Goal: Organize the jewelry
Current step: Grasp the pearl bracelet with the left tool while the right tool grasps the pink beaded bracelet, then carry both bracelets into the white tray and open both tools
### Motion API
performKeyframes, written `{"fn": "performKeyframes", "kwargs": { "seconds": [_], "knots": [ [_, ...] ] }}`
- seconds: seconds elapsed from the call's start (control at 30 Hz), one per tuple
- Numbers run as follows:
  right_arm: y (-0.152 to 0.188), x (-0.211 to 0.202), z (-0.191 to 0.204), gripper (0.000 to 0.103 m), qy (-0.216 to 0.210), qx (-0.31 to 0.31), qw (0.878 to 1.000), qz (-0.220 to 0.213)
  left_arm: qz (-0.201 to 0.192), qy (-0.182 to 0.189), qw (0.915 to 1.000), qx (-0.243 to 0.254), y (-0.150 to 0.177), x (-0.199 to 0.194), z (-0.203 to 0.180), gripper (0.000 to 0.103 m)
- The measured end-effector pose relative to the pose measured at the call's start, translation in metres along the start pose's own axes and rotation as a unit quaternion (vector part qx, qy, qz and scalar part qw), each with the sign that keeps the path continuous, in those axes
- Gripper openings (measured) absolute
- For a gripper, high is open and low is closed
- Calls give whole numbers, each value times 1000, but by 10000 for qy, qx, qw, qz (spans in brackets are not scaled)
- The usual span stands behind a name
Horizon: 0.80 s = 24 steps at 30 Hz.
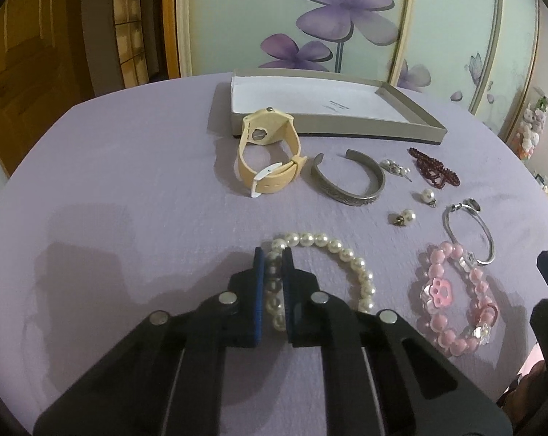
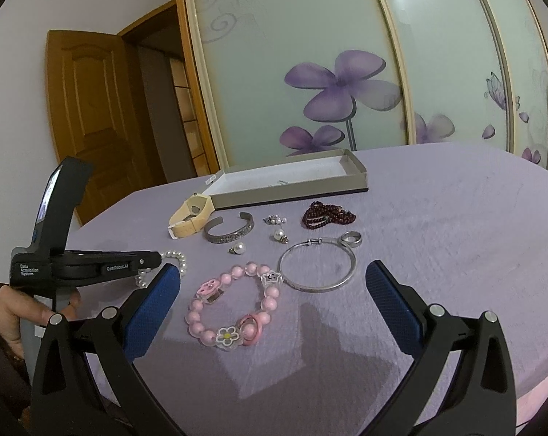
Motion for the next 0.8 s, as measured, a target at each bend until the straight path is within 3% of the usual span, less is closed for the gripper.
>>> {"fn": "performKeyframes", "kwargs": {
  "seconds": [0.1, 0.23, 0.53, 0.73, 0.8],
  "knots": [
    [-1, 3, 1, 101, -21, -7, 10000, 77, 53, 151, 9998, -88, -4, -2, 2, 9],
    [-1, 12, 3, 92, -87, 12, 9996, 274, -126, 348, 9992, -159, -18, -16, 2, 9],
    [11, 36, 11, 57, -153, -31, 9956, 929, -692, 789, 9944, -147, -59, -57, -5, 9],
    [19, 48, 10, 31, -17, -10, 9905, 1376, -876, 877, 9922, -145, -74, -66, -8, 9],
    [19, 49, 9, 28, 50, -76, 9893, 1453, -881, 913, 9918, -161, -77, -67, -6, 9]
  ]
}}
Point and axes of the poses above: each gripper's, at about its wrist camera, not at the fingertips, and x roughly the way its jaws point, z to its left, y to its underside, the point moved 7 cm from there along x, roughly the way its jaws point, and after that the axes turned 9 degrees about -x, right-handed, at the moved point
